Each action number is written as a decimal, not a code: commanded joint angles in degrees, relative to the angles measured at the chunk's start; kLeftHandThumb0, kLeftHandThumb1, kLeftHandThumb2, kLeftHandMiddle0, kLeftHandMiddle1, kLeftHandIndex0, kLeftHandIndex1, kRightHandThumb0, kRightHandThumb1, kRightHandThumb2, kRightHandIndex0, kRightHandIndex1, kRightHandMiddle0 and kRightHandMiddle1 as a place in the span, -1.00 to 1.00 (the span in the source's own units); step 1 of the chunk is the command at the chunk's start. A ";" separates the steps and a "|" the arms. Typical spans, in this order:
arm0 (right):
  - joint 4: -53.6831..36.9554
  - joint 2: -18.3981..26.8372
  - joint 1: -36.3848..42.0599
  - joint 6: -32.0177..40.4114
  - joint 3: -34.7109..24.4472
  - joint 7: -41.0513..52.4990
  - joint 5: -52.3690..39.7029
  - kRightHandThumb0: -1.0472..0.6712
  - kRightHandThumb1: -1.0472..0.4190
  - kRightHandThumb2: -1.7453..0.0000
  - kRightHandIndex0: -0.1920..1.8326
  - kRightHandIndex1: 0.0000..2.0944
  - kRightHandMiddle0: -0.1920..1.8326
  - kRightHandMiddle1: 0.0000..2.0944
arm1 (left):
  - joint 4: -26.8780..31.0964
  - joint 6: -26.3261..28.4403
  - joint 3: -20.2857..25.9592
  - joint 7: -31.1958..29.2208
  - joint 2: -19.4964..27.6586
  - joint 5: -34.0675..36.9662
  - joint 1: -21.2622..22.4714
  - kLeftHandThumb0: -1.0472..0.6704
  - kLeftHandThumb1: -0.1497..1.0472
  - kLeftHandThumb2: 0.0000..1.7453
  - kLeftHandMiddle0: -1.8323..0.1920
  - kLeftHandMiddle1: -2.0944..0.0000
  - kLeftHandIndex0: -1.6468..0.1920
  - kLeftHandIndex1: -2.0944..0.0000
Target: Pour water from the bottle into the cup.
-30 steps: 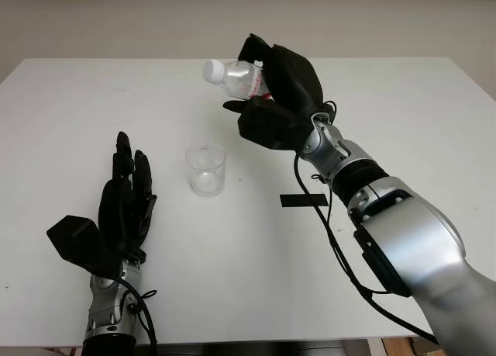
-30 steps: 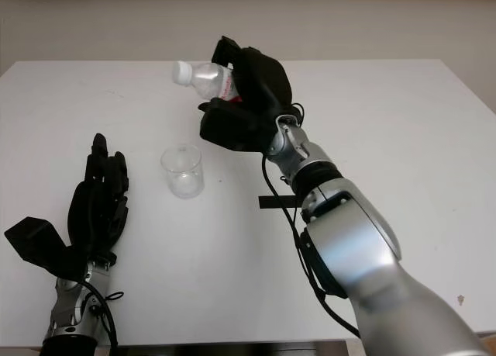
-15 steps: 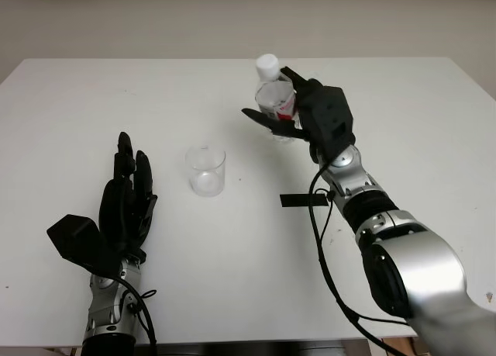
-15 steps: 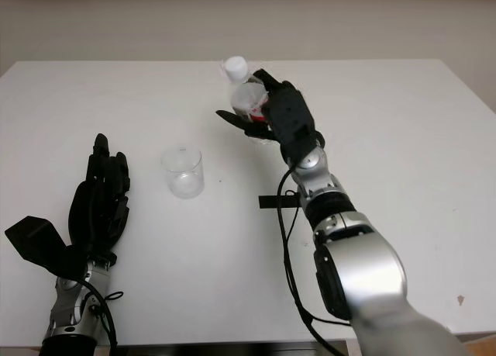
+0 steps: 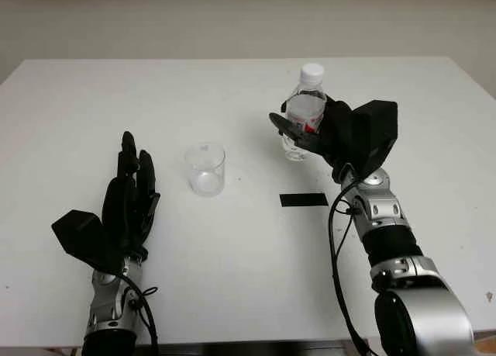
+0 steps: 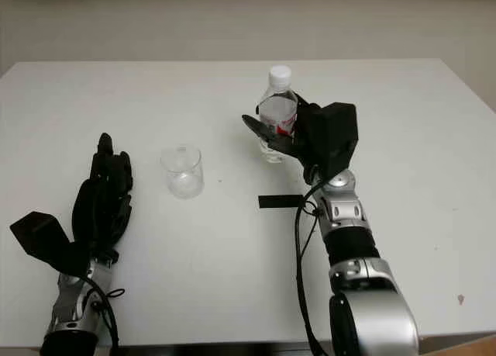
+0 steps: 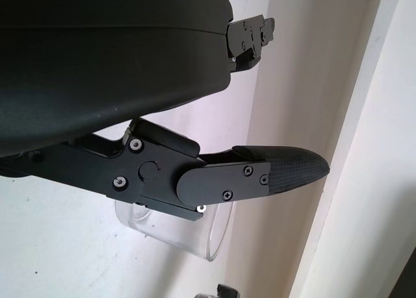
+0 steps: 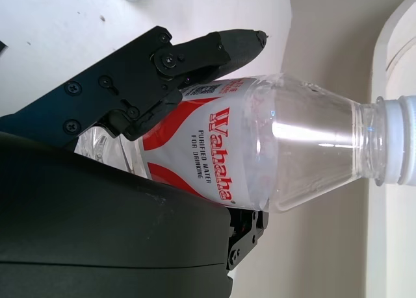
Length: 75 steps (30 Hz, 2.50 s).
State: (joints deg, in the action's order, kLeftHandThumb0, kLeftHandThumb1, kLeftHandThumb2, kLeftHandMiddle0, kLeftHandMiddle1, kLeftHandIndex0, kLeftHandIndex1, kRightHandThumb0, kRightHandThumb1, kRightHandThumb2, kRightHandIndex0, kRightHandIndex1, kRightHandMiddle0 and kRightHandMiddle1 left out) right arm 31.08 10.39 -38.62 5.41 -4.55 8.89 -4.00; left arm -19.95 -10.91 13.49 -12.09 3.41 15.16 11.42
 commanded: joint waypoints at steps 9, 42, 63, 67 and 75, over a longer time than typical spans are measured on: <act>-16.19 1.64 4.00 15.81 0.46 -1.13 0.62 -0.23 -1.00 0.49 0.58 1.00 0.02 1.00 | -1.40 0.79 -0.38 -0.31 -0.21 -0.25 -3.29 -0.65 1.00 -0.41 1.00 0.98 1.00 0.96; -23.94 -2.58 12.78 20.69 0.13 -2.54 -1.63 -0.27 -1.00 0.48 0.75 1.00 0.20 1.00 | 1.09 2.13 -0.01 -0.94 0.49 0.93 -5.20 -0.67 1.00 -0.46 1.00 0.98 0.99 0.97; -23.13 -2.82 15.82 16.73 1.62 -2.67 0.23 -0.27 -1.00 0.47 0.73 1.00 0.09 1.00 | 1.36 2.41 0.17 -0.60 1.09 0.61 -5.02 -0.66 1.00 -0.44 1.00 0.97 0.99 0.95; -21.96 -2.83 15.52 15.85 1.92 -2.87 0.91 -0.27 -1.00 0.47 0.73 1.00 0.11 1.00 | 1.25 2.06 0.22 -0.88 1.26 0.60 -5.12 -0.66 1.00 -0.44 1.00 0.96 0.99 0.95; -21.10 -2.39 15.40 16.03 2.05 -1.62 1.04 -0.28 -1.00 0.46 0.74 1.00 0.13 1.00 | 1.32 2.04 0.23 -1.30 1.40 0.60 -5.28 -0.66 1.00 -0.42 1.00 0.96 0.99 0.96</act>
State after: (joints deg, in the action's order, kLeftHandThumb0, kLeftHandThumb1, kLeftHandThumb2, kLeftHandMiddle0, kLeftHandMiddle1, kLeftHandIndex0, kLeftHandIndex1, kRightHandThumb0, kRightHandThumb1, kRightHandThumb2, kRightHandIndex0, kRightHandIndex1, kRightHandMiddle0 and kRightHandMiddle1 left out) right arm 10.04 7.59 -22.20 21.30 -2.63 6.87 -2.67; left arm -16.94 -9.58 13.55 -13.34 4.60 15.84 8.59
